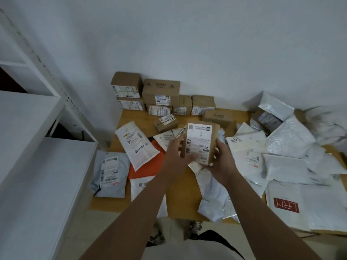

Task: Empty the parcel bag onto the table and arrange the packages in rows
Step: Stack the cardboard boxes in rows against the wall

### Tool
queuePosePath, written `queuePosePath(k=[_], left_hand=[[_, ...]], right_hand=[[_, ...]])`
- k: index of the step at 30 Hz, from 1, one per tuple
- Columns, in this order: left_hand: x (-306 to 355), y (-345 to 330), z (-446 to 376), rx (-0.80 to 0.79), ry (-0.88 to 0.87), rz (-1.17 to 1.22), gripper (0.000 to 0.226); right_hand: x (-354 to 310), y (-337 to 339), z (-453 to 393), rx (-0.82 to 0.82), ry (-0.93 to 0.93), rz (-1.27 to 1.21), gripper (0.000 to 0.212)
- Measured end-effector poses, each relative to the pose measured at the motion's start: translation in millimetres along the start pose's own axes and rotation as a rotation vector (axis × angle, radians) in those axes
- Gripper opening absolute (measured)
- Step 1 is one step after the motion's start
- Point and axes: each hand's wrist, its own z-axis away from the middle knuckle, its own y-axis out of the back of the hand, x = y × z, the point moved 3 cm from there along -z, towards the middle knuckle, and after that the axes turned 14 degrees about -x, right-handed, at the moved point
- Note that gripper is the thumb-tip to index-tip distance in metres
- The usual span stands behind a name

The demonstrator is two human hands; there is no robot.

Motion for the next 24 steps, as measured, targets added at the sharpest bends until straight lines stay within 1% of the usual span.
queuePosePath(k=[2,3,5,6,7,8,9,11,12,14,15,16,17,18,20,21,22,23,24], left_hand=[[1,-1,-5,0.039,-0.023,-0.163,0.057],[3,-3,-8,0.058,-0.022,-0.187,0.056],[8,-6,-13,0.072,-0.040,-0.186,0.052],[11,-8,-15,0.079,-0.046,-0.174,0.049],[15,-9,-18,0.089,-0.058,-0.137,0.045],[19,-10,-21,0.091,-0.046,-0.070,0.042],[21,-11,-27,0.090,-0.013,0.031,0.040],[19,-13,-40,0.066,0.111,0.287,0.049],[17,-13,-48,0.060,0.165,0.358,0.057],[17,-12,-64,0.066,0.209,0.354,0.077],[19,-11,-73,0.073,0.224,0.301,0.086],[22,-11,-82,0.085,0.236,0.255,0.092],[25,-12,-93,0.111,0.257,0.247,0.091],[27,-14,-106,0.139,0.291,0.305,0.085],[27,-17,-130,0.194,0.376,0.569,0.068],[25,-17,-143,0.198,0.385,0.682,0.062],[25,-17,-152,0.191,0.375,0.745,0.056],[27,-16,-162,0.189,0.359,0.763,0.052],[27,-15,-174,0.189,0.357,0.758,0.051]], right_hand=[[-4,-3,5,0.131,-0.002,0.118,0.043],[-6,-5,6,0.140,0.017,0.133,0.044],[-10,-7,7,0.098,0.043,0.094,0.048],[-12,-6,6,0.066,0.041,0.094,0.046],[-13,-4,5,0.033,0.042,0.137,0.040],[-17,-1,3,-0.007,0.052,0.190,0.034],[-21,5,-1,-0.034,0.071,0.249,0.033],[-33,16,-9,-0.069,0.090,0.353,0.044],[-42,22,-15,-0.085,0.096,0.462,0.049],[-59,33,-30,-0.061,0.102,0.794,0.062],[-67,36,-38,-0.039,0.116,0.954,0.075],[-73,36,-45,-0.028,0.151,1.071,0.082],[-79,36,-52,-0.032,0.200,1.134,0.084],[-85,37,-62,-0.037,0.252,1.162,0.084],[-95,44,-82,-0.031,0.304,1.194,0.089],[-99,49,-95,-0.033,0.301,1.133,0.097],[-103,53,-105,-0.056,0.292,1.015,0.103],[-108,55,-116,-0.099,0.285,0.889,0.104],[-114,62,-133,-0.142,0.265,0.839,0.102]])
